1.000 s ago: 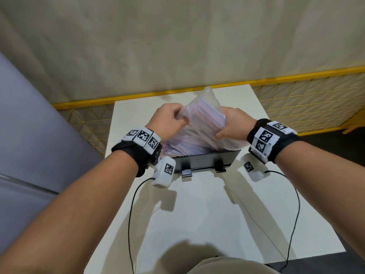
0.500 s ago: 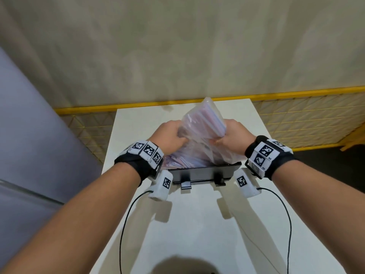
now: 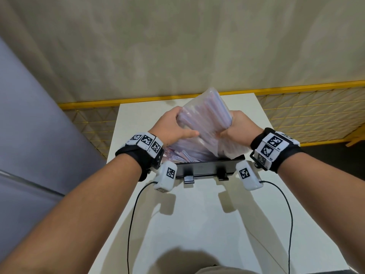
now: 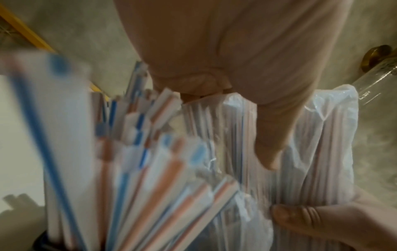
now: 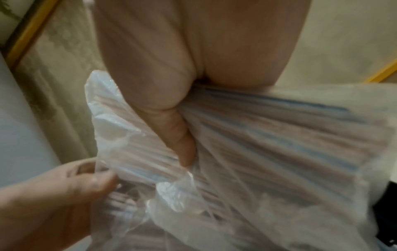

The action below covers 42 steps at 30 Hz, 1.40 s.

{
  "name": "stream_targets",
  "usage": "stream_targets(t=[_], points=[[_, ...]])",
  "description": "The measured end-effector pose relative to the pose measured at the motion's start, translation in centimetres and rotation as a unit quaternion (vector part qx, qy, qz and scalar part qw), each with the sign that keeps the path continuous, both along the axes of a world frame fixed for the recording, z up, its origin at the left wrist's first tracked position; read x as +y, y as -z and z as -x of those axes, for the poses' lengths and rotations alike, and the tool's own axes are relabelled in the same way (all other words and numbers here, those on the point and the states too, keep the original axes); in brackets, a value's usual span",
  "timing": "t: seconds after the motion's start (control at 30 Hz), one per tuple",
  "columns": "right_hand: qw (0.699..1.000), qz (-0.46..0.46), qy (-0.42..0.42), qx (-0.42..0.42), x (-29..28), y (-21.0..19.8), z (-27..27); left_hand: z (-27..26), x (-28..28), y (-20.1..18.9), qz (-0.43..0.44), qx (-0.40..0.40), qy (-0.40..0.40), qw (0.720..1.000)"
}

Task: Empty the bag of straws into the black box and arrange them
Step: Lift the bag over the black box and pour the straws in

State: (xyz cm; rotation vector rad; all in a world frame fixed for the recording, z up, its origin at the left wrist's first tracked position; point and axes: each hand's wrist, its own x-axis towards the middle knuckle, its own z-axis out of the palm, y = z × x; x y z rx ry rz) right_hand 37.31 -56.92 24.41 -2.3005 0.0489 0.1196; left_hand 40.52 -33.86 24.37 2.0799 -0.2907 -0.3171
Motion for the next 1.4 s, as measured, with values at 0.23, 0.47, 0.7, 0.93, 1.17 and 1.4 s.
stream_targets(t=[0.23, 0.47, 0.7, 0.93, 1.17, 1.4], points=[[0.998, 0.048, -0.041, -0.031, 0.1, 0.0, 0.0, -0.5, 0.1, 0.6, 0.030, -0.024, -0.016, 0.999], [0.990, 0.131, -0.052, 0.012, 0.3, 1.3, -0.5, -0.3, -0.4, 0.2, 0.002, -0.010, -0.017, 1.000], [0.994, 0.099, -0.024, 0.042, -0.5, 0.7, -0.8, -0.1, 0.5, 0.0, -0.217, -0.041, 0.076, 0.972], [0.992, 0.100, -0.018, 0.069, -1.1, 0.5, -0.7, -0.5, 0.6, 0.3, -0.160, -0.076, 0.019, 0.984], [0.993, 0.069, -0.037, 0.085, -1.1, -0.5, -0.6, -0.4, 1.0, 0.2, -0.101, 0.003, 0.054, 0.993], [0.993, 0.076, -0.064, 0.065, -0.9, -1.5, -0.5, -0.8, 1.4, 0.3, -0.129, -0.032, 0.023, 0.991]])
